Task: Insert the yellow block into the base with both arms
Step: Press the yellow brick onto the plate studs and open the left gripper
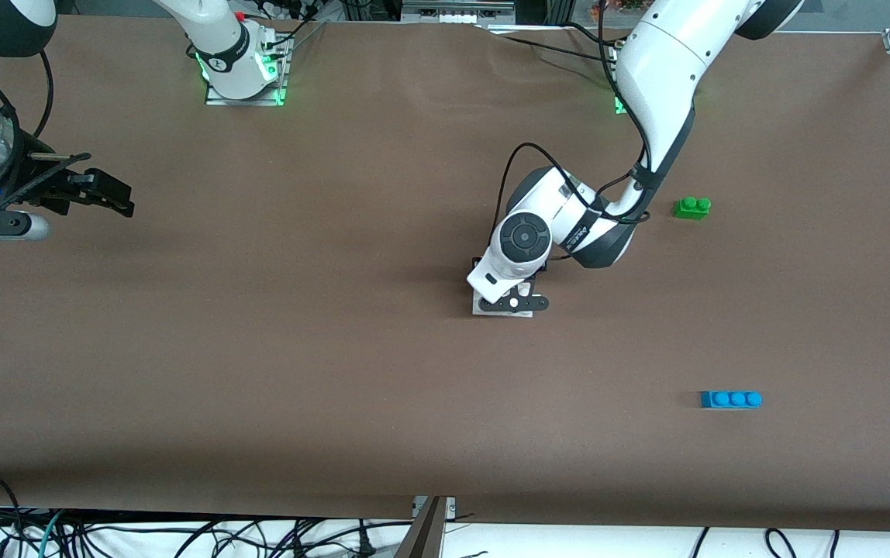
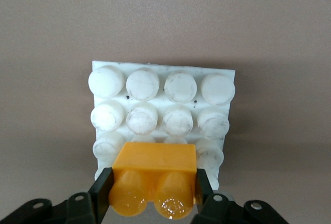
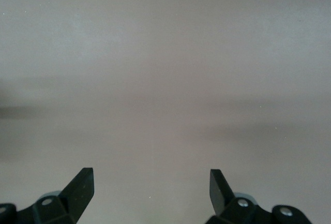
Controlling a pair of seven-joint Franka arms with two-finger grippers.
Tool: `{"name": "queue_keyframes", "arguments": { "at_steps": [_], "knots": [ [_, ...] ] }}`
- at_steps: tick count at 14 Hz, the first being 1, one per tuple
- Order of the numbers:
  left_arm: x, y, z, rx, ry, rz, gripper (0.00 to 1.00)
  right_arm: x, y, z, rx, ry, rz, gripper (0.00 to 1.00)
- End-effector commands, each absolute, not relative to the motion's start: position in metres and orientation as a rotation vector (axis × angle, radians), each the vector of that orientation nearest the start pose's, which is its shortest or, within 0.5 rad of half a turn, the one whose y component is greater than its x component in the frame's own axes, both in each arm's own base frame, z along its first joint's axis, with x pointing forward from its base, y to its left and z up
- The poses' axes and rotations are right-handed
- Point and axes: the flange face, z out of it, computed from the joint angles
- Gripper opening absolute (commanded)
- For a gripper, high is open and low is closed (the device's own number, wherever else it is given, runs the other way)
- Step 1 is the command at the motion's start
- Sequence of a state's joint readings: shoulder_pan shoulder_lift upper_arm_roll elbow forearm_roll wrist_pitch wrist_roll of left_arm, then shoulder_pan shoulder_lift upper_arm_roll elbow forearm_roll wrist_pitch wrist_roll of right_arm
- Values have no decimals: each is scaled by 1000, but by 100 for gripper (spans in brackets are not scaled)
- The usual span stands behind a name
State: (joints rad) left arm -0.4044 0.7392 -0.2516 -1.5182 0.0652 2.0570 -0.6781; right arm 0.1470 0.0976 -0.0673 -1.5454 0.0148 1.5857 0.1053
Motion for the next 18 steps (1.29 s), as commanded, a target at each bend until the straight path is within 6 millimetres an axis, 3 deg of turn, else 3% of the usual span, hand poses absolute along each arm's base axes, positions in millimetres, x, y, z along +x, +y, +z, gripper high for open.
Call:
{"name": "queue_keyframes", "arguments": {
  "at_steps": [1, 7, 8, 9, 13, 14, 16, 18],
  "knots": [
    [563, -406, 207, -3094, -8, 330, 40, 583, 48, 587, -3119, 26, 77, 99],
    [563, -407, 199, -3096, -21, 332, 44, 583, 48, 587, -3119, 26, 77, 99],
    [563, -407, 199, -3097, -21, 330, 62, 583, 48, 587, -3119, 26, 77, 99],
    [563, -407, 200, -3097, -22, 327, 98, 583, 48, 587, -3119, 26, 77, 99],
    [567, -406, 214, -3102, -24, 301, 100, 583, 48, 587, -3119, 26, 74, 99],
    [570, -406, 229, -3114, -28, 275, 100, 583, 48, 586, -3119, 26, 77, 99],
    [576, -398, 281, -3122, -50, 227, 100, 584, 48, 588, -3119, 26, 65, 99],
    [583, -372, 341, -3099, -93, 193, 100, 584, 48, 587, -3120, 26, 67, 99]
  ]
}}
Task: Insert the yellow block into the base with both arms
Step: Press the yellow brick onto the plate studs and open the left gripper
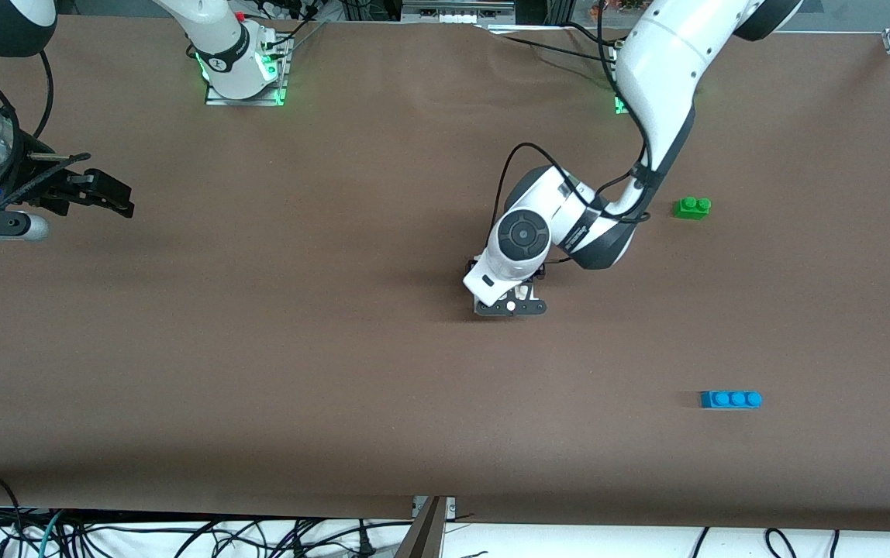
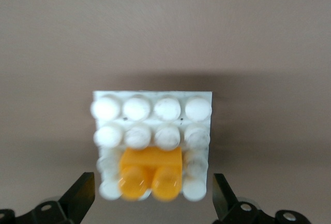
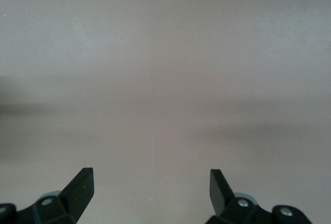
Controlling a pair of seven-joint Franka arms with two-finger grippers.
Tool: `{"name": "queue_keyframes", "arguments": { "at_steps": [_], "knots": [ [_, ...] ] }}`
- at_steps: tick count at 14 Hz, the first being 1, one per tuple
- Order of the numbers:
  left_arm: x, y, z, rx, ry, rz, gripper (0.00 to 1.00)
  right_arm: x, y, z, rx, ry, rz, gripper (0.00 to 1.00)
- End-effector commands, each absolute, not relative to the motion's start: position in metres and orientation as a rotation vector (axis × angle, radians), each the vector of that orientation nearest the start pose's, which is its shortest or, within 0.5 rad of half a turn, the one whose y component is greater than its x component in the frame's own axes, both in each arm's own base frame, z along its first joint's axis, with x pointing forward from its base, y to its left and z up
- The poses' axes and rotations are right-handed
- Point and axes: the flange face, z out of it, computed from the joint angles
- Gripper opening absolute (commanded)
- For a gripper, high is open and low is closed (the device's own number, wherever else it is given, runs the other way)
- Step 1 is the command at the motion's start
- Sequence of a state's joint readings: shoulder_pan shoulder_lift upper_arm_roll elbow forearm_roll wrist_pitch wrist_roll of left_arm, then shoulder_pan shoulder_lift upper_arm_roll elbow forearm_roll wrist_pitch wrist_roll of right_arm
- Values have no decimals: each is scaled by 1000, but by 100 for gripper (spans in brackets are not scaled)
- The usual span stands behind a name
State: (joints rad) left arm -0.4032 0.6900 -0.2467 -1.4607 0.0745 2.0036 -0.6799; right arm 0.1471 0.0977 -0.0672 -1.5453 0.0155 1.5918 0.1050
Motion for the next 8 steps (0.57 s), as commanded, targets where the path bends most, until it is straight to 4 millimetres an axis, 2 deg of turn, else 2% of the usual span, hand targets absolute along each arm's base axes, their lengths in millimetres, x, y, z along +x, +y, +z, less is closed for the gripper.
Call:
{"name": "queue_keyframes", "arguments": {
  "at_steps": [1, 3, 6, 8],
  "knots": [
    [586, -357, 372, -3096, -116, 167, 100, 584, 49, 587, -3122, 23, 67, 99],
    [593, -318, 425, -3088, -186, 124, 100, 588, 48, 585, -3124, 26, 36, 99],
    [598, -244, 502, -3095, -266, 74, 100, 592, 49, 585, -3128, 23, 6, 99],
    [602, -191, 533, -3109, -255, 55, 100, 592, 50, 585, -3126, 23, 4, 99]
  ]
}}
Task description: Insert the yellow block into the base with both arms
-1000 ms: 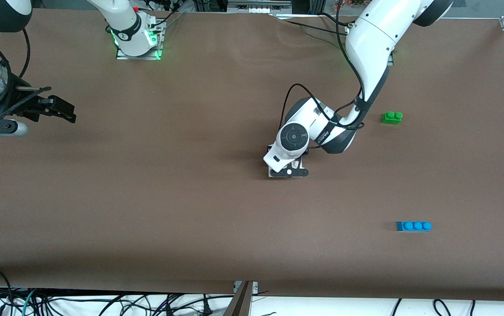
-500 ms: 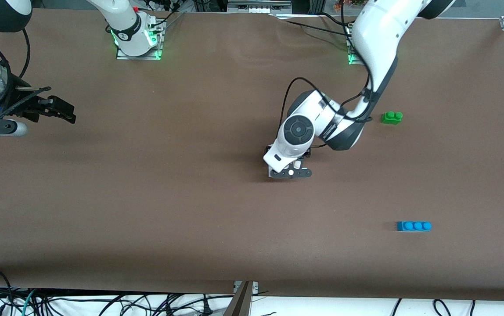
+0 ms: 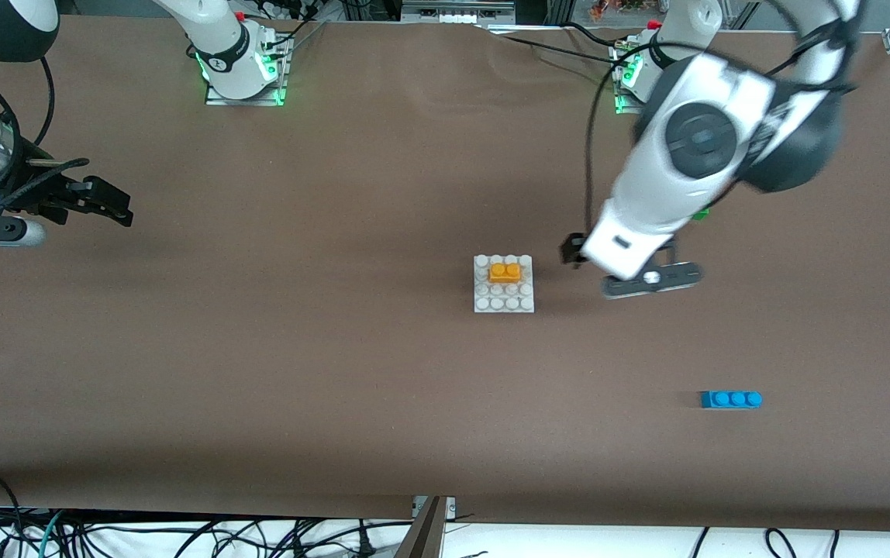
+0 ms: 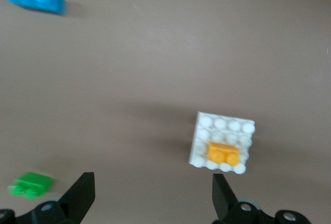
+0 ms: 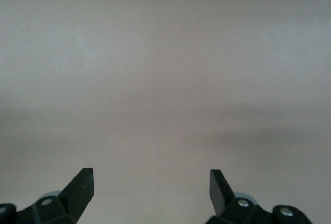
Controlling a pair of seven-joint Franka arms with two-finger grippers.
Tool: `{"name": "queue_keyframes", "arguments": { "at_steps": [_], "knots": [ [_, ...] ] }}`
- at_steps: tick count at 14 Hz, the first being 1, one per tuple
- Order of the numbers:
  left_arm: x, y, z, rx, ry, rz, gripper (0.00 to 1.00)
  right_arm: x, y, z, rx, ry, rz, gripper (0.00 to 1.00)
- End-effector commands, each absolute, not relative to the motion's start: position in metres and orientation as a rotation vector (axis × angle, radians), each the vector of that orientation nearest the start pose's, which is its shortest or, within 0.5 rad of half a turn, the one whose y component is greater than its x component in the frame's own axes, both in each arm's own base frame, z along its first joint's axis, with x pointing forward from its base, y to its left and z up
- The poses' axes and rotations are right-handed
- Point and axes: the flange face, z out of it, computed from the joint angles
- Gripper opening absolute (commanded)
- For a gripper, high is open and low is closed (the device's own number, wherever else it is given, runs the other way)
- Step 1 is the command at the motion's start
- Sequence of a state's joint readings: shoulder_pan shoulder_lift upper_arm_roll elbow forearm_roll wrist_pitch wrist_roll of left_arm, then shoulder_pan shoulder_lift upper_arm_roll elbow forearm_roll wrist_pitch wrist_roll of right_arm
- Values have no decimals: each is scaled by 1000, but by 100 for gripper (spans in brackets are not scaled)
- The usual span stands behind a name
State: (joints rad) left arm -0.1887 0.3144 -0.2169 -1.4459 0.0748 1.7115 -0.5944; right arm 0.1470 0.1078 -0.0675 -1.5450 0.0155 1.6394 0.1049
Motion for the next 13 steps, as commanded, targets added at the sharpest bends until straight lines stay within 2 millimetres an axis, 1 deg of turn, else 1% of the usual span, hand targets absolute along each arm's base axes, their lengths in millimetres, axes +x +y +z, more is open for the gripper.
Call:
{"name": "queue_keyframes", "arguments": {
  "at_steps": [1, 2, 3, 4, 6, 7, 8, 9, 10, 11, 12, 13],
  "knots": [
    [601, -164, 543, -3129, -221, 104, 100, 592, 52, 586, -3126, 19, -3, 99],
    [601, -136, 550, -3138, -169, 129, 100, 593, 56, 587, -3125, 7, -15, 99],
    [602, -115, 555, -3142, -123, 128, 100, 593, 57, 587, -3125, 5, -17, 99],
    [602, -106, 559, -3141, -122, 120, 100, 593, 57, 587, -3125, 5, -17, 99],
    [603, -95, 563, -3140, -137, 101, 100, 593, 57, 587, -3125, 2, -15, 99],
    [601, -89, 570, -3136, -157, 83, 100, 592, 57, 586, -3128, 2, -13, 99],
    [597, -85, 573, -3136, -165, 93, 100, 592, 57, 586, -3128, 2, -13, 99],
    [593, -75, 576, -3128, -183, 97, 100, 592, 57, 586, -3128, 2, -8, 99],
    [580, -66, 584, -3124, -129, 85, 100, 592, 57, 586, -3128, 2, -8, 99],
    [563, -67, 589, -3120, -31, 79, 100, 592, 57, 586, -3128, 2, -6, 99],
    [551, -72, 596, -3116, 34, 46, 100, 592, 58, 586, -3128, -1, -3, 99],
    [546, -75, 593, -3119, 37, 51, 100, 591, 59, 586, -3128, -5, -1, 99]
  ]
}}
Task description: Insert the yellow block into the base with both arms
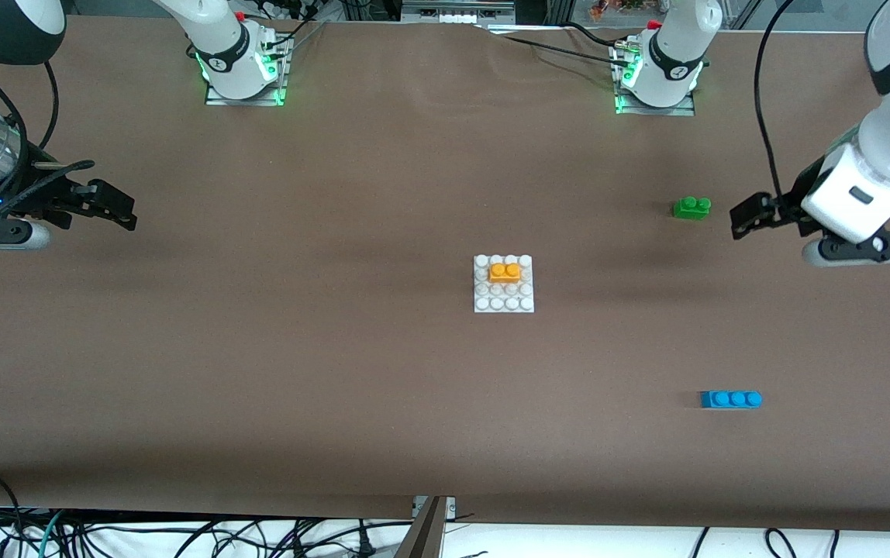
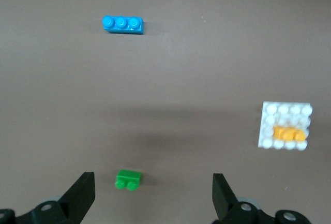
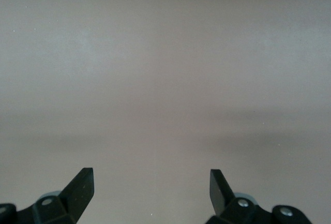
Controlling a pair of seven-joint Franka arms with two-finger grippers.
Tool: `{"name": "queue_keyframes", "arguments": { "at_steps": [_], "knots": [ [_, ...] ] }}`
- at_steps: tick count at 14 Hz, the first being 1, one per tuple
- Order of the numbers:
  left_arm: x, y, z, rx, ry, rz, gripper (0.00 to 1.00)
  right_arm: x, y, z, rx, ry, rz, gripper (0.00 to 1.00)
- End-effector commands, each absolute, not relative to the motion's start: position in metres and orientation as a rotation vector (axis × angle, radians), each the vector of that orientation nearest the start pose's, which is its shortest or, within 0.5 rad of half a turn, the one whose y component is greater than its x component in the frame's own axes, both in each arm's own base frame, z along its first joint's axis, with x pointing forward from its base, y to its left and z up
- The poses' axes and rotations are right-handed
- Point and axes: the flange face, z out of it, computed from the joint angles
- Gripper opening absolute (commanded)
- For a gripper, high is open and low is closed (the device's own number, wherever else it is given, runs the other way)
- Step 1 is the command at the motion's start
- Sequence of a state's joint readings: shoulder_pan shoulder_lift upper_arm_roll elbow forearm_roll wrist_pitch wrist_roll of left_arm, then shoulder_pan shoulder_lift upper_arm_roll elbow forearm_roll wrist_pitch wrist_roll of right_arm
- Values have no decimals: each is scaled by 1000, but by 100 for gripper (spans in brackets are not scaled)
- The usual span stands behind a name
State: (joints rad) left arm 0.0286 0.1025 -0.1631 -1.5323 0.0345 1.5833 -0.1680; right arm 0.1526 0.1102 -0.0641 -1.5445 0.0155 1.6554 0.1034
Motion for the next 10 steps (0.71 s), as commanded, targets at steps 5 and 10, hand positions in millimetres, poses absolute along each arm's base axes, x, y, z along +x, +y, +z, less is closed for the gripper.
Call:
{"name": "queue_keyframes", "arguments": {
  "at_steps": [5, 10],
  "knots": [
    [551, -57, 593, -3157, -9, 12, 100, 591, 67, 586, -3124, -19, -5, 99],
    [539, -55, 588, -3124, -3, 28, 100, 593, 57, 585, -3125, 0, -10, 99]
  ]
}}
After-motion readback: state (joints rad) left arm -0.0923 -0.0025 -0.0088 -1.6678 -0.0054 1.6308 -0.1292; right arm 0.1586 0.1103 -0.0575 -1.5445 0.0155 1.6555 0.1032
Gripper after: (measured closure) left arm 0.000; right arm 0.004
